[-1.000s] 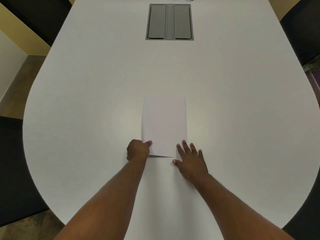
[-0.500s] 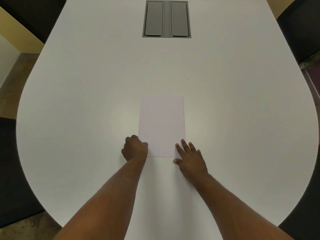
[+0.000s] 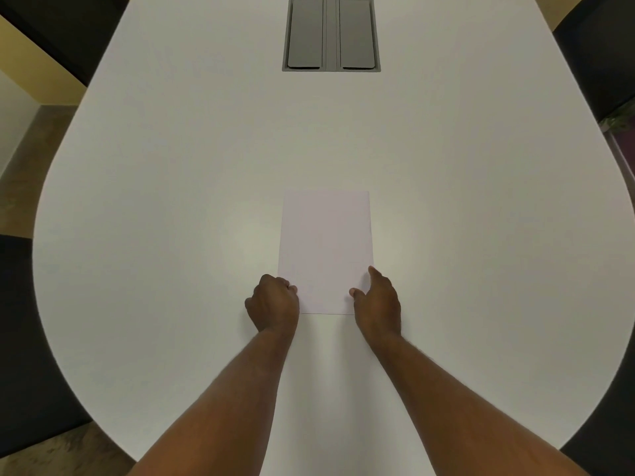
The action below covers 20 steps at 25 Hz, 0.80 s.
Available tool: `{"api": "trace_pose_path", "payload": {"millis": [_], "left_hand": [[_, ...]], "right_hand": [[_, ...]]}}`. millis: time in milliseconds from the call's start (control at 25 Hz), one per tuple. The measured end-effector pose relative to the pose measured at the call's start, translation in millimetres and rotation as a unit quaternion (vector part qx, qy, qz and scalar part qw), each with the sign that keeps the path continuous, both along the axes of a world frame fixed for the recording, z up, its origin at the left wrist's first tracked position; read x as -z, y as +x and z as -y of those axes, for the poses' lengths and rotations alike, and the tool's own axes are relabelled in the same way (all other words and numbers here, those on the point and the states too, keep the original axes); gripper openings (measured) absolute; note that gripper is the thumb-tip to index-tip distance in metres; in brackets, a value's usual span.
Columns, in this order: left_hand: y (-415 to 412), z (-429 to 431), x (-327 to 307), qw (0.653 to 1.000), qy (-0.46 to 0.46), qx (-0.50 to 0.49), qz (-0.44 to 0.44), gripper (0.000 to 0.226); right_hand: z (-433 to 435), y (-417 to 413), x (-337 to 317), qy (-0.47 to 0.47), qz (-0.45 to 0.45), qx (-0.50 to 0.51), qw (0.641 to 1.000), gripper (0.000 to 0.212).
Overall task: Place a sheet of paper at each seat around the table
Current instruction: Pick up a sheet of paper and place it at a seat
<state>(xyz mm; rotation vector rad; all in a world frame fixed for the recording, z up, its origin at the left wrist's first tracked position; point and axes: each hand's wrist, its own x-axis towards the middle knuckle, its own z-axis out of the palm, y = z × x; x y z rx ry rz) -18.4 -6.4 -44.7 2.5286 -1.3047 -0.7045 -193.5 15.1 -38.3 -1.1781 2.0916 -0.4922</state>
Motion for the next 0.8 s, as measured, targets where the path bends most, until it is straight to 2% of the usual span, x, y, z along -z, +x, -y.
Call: {"api": "trace_pose_path", "payload": {"millis": [120,280,360,440,560,680,800], "left_hand": [[2.3,-3.2,4.3,0.999,-0.024,-0.013,-0.025,0.015],[-1.9,-13.1,7.2,0.997,-0.041,0.06,0.024,0.03],[-1.9,-16.2,10.0,0.994,-0.034,0.086,0.051,0.034],[-0.9,-16.1,11.4,0.995,-0.035,0.083,0.051,0.036],[-0.9,-15.5,10.6,0.995,-0.032,0.077,0.049,0.038],[-0.4,-16.6,10.0,0.995,-0.034,0.079,0.049,0.035],[0.1,-16.1,9.0,0.996,-0.033,0.076,0.038,0.033]], "right_hand": [[5.1,7.1,0.3,0.002,-0.015,0.016,1.0,0.06],[2.3,14.3,1.5,0.011,-0.128,-0.125,0.984,0.059],[0.9,14.5,3.3,-0.01,-0.16,-0.145,0.976,0.057],[-0.3,18.4,2.2,-0.038,-0.117,-0.098,0.988,0.055],[-0.5,29.9,-1.2,-0.075,0.002,0.003,0.997,0.053],[6.4,33.9,-6.3,-0.107,0.08,0.104,0.986,0.049],[18.1,23.1,-5.0,-0.071,0.136,0.195,0.969,0.051]]}}
